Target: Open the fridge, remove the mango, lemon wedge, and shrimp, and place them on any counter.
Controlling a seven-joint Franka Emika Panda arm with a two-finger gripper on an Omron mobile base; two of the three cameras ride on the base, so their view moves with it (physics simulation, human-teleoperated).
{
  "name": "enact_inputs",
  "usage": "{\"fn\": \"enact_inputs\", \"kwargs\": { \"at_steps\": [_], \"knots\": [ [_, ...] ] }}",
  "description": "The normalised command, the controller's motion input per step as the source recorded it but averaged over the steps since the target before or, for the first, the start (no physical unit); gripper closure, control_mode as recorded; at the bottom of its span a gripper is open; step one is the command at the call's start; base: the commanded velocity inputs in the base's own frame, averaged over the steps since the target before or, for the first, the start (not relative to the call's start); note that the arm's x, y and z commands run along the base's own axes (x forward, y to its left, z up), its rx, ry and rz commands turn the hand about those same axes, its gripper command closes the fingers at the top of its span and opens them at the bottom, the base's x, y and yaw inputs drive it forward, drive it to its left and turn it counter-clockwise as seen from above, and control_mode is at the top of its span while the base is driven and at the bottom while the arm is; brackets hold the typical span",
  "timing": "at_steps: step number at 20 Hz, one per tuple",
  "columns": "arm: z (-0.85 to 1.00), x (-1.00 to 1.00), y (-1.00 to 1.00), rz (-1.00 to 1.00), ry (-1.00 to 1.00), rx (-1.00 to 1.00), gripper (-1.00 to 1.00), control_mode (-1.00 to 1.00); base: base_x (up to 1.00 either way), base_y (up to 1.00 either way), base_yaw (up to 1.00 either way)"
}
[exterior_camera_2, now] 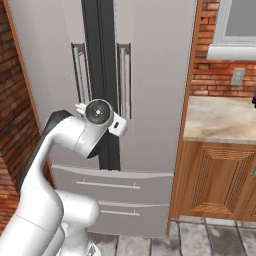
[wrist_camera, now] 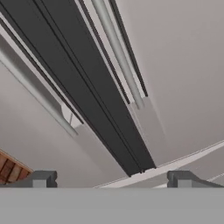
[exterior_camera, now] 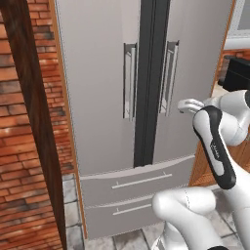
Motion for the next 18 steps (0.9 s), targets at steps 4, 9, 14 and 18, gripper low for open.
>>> {"fn": "enact_inputs", "kwargs": {
  "at_steps": [4, 9, 14, 18],
  "knots": [
    [0.0, 0.0, -0.03, 0.0, 0.0, 0.01, -1.0, -1.0, 0.0, 0.0, 0.0],
    [0.0, 0.18, 0.0, 0.0, 0.0, 0.0, -1.0, -1.0, 0.0, 0.0, 0.0],
    [0.27, 0.17, 0.0, 0.0, 0.0, 0.0, -1.0, -1.0, 0.0, 0.0, 0.0],
    [0.58, 0.22, 0.0, 0.0, 0.0, 0.0, -1.0, -1.0, 0.0, 0.0, 0.0]
  ]
}}
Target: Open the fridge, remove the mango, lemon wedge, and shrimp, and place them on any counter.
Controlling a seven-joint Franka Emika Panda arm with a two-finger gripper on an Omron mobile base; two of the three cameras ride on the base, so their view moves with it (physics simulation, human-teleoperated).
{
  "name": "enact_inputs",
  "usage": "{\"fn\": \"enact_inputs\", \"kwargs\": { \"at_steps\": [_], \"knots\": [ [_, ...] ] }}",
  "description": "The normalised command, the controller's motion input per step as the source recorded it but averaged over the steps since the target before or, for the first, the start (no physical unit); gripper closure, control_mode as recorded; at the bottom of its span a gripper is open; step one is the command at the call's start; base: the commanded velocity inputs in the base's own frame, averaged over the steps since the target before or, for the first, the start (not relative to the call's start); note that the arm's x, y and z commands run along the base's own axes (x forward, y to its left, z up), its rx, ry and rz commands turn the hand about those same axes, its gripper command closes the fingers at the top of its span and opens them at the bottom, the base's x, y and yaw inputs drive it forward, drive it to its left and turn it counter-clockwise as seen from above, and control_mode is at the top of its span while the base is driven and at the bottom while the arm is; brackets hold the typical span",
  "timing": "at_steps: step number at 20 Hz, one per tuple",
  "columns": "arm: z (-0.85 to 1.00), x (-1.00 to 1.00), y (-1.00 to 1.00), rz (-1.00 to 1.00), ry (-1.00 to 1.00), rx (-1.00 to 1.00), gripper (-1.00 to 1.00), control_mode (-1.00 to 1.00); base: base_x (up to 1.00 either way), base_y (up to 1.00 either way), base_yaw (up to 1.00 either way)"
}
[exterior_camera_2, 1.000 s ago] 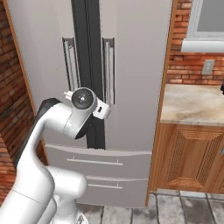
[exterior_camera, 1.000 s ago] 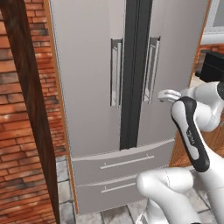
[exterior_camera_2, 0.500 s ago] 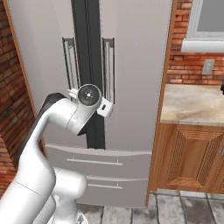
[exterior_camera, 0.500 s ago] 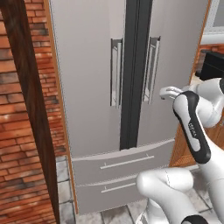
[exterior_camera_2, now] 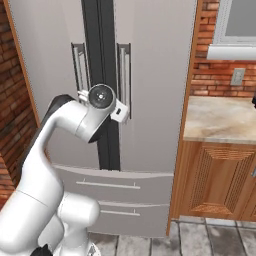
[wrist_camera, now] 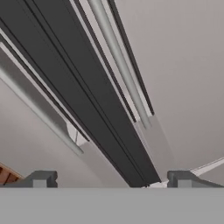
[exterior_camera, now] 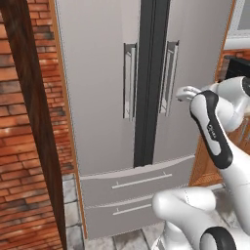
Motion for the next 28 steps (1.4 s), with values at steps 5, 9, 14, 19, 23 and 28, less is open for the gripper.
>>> {"fn": "enact_inputs", "kwargs": {
  "at_steps": [5, 9, 14, 19, 23, 28],
  "knots": [
    [0.53, 0.43, -0.03, 0.02, 0.0, 0.02, -1.0, -1.0, 0.0, 0.0, 0.0],
    [0.28, 0.32, -0.05, 0.05, -0.01, 0.0, -1.0, -1.0, 0.0, 0.0, 0.0],
    [0.1, 0.28, -0.07, 0.01, -0.1, 0.0, -1.0, -1.0, 0.0, 0.0, 0.0],
    [-0.01, 0.28, -0.01, 0.0, -0.28, 0.0, -1.0, -1.0, 0.0, 0.0, 0.0],
    [0.0, 0.54, 0.0, 0.0, -0.19, 0.0, -1.0, -1.0, 0.0, 0.0, 0.0],
    [0.0, 0.62, -0.02, 0.03, -0.01, 0.01, -1.0, -1.0, 0.0, 0.0, 0.0]
  ]
}}
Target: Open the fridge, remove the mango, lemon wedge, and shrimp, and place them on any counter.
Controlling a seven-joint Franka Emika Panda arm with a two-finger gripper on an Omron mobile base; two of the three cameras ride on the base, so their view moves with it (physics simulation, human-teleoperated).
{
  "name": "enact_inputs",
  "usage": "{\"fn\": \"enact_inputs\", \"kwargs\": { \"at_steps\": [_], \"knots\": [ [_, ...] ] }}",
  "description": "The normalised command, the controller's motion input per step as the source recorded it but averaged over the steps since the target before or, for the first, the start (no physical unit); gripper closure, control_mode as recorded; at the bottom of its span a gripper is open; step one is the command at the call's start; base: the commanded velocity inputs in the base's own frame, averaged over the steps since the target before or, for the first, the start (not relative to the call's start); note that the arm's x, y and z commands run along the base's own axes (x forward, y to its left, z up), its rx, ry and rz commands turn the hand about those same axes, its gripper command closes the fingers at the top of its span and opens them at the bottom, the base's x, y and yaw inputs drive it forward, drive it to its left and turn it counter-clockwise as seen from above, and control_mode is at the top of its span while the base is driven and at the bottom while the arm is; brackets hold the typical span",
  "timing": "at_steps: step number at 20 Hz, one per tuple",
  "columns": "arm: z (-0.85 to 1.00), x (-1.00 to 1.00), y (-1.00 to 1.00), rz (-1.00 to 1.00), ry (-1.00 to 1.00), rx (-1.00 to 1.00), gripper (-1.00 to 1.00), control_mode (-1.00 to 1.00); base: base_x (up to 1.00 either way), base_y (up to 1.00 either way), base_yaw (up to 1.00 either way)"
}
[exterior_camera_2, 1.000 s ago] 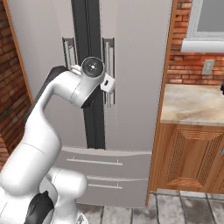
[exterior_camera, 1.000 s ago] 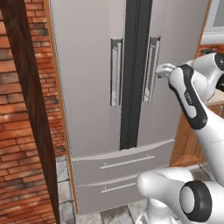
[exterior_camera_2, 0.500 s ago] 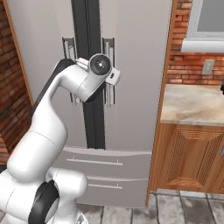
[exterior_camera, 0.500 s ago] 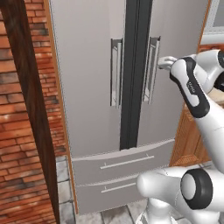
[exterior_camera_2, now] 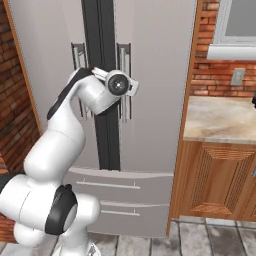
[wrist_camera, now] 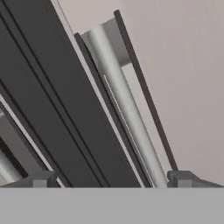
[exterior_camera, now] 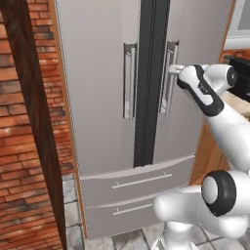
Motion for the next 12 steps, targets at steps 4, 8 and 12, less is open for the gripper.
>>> {"fn": "enact_inputs", "kwargs": {
  "at_steps": [4, 8, 12],
  "knots": [
    [0.0, 0.61, -0.01, 0.0, 0.0, 0.01, -1.0, -1.0, 0.0, 0.0, 0.0],
    [0.0, 0.62, 0.0, 0.0, 0.03, 0.0, -1.0, -1.0, 0.0, 0.0, 0.0],
    [0.0, 0.66, 0.0, 0.0, 0.02, 0.0, -1.0, -1.0, 0.0, 0.0, 0.0]
  ]
}}
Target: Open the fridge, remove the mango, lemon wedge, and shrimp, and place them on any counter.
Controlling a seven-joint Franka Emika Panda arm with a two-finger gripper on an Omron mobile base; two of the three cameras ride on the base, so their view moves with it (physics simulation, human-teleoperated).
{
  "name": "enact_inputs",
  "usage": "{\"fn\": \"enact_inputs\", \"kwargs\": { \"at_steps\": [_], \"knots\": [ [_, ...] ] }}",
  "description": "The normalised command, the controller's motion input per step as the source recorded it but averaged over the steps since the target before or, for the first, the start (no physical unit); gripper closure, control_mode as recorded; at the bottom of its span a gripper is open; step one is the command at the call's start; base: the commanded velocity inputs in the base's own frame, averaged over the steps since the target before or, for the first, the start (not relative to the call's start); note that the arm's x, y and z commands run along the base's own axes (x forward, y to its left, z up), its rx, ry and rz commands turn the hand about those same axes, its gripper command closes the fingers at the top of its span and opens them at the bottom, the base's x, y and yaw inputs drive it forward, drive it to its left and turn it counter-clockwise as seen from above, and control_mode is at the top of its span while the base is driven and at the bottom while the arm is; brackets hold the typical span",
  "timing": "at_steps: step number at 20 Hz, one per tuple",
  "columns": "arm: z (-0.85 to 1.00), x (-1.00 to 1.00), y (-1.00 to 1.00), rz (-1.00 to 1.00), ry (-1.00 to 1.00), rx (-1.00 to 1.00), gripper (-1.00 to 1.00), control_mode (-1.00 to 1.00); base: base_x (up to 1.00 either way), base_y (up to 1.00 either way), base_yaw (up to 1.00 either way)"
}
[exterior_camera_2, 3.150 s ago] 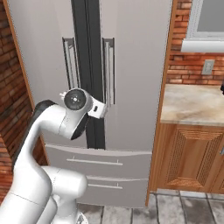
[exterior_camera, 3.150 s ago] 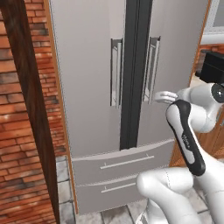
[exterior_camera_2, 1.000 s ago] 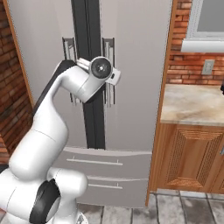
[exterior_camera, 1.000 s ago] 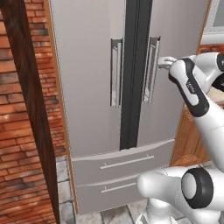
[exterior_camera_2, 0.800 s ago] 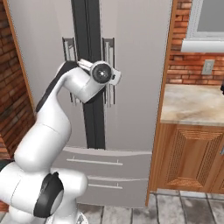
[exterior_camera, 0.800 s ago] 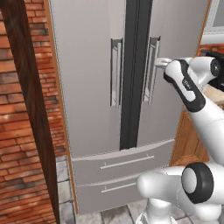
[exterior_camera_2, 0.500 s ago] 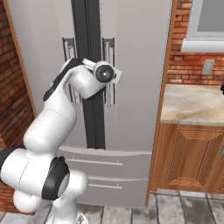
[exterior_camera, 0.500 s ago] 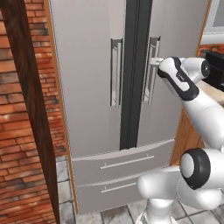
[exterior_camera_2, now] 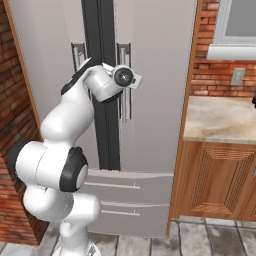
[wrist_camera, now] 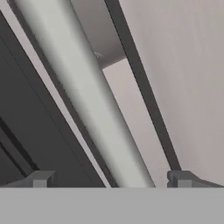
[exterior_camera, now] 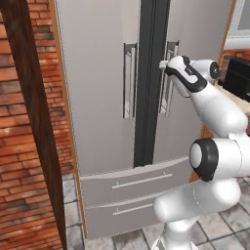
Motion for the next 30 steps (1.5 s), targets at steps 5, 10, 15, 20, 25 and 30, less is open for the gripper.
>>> {"fn": "enact_inputs", "kwargs": {
  "at_steps": [5, 10, 15, 20, 25, 30],
  "knots": [
    [0.0, 0.67, 0.0, 0.0, 0.04, 0.0, -1.0, -1.0, 0.0, 0.0, 0.0],
    [-0.02, 0.67, 0.0, 0.0, 0.04, 0.0, -1.0, -1.0, 0.0, 0.0, 0.0],
    [-0.02, 0.27, 0.0, 0.0, 0.02, 0.0, 1.0, -1.0, 0.0, 0.0, 0.0],
    [0.0, 0.0, 0.0, 0.0, 0.0, 0.0, 1.0, -1.0, 0.0, 0.0, 0.0],
    [0.0, -0.01, -0.05, 0.01, 0.01, 0.0, 1.0, -1.0, 0.0, 0.0, 0.0],
    [0.0, -0.58, -0.05, 0.14, 0.0, 0.0, 1.0, -1.0, 0.0, 0.0, 0.0]
  ]
}}
